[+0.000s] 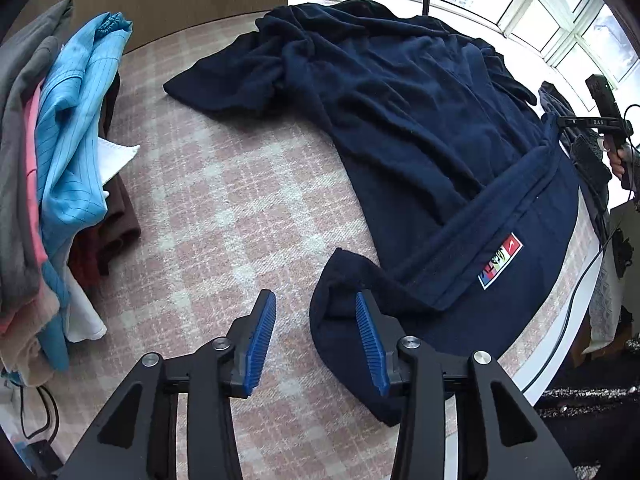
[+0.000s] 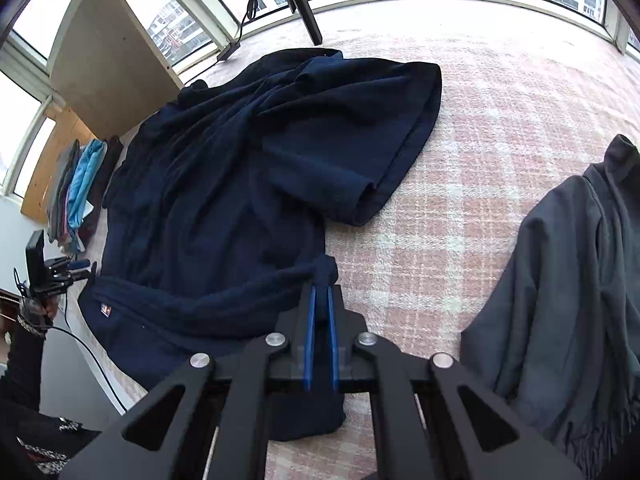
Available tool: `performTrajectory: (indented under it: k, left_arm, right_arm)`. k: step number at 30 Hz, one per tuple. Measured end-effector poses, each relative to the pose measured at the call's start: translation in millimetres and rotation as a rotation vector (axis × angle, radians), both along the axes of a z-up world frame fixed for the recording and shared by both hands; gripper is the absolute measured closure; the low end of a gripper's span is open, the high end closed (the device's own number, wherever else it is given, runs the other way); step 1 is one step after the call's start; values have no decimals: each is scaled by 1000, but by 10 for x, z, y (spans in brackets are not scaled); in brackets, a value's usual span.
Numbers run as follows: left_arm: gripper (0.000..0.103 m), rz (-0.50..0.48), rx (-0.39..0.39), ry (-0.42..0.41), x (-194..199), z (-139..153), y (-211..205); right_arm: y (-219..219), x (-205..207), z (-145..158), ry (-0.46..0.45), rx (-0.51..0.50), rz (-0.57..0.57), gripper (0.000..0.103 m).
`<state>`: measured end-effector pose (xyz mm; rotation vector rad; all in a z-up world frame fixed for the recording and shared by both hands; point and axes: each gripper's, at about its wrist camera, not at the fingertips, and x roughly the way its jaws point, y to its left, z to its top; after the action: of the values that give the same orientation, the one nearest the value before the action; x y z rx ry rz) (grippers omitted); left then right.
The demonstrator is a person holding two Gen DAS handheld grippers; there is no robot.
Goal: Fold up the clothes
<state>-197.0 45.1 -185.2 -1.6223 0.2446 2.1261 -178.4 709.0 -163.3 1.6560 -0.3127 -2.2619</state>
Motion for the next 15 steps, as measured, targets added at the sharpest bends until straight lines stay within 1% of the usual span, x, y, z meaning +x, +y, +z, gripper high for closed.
performTrajectory:
  k: [4, 6, 8, 10, 11, 12, 13, 14, 15]
  left_arm:
    - [60, -75, -22, -1, 45, -48, 81]
    - [56, -124, -37, -5, 17, -105, 173]
    - [56, -161, -47, -18, -30, -167, 257]
    - [57, -170, -30, -26, -73, -196, 296]
    - [61, -173, -21, -30, -93, -209, 312]
    - [65, -162, -1, -34, -100, -197, 299]
    - [90, -150, 18, -38, -107, -186, 286]
    - [99, -139, 36, -41, -110, -173, 272]
    - [99, -126, 39, -32, -82, -141, 254]
  right_arm:
    - [-109, -5, -59, -26, 12, 17, 96]
    - [-186, -64, -111, -40, 25, 16, 95]
    - [-212, -112, -162, -64, 24, 8, 90]
    - [-238, -159, -219, -94, 23, -2, 79]
    - [-249, -173, -243, -107, 23, -6, 68]
    - [-259, -183, -259, -110, 23, -7, 67]
    - [-280, -187, -267, -101, 25, -5, 67]
    - [-305, -188, -271, -90, 28, -3, 68]
    - [-333, -175, -264, -79, 23, 5, 79]
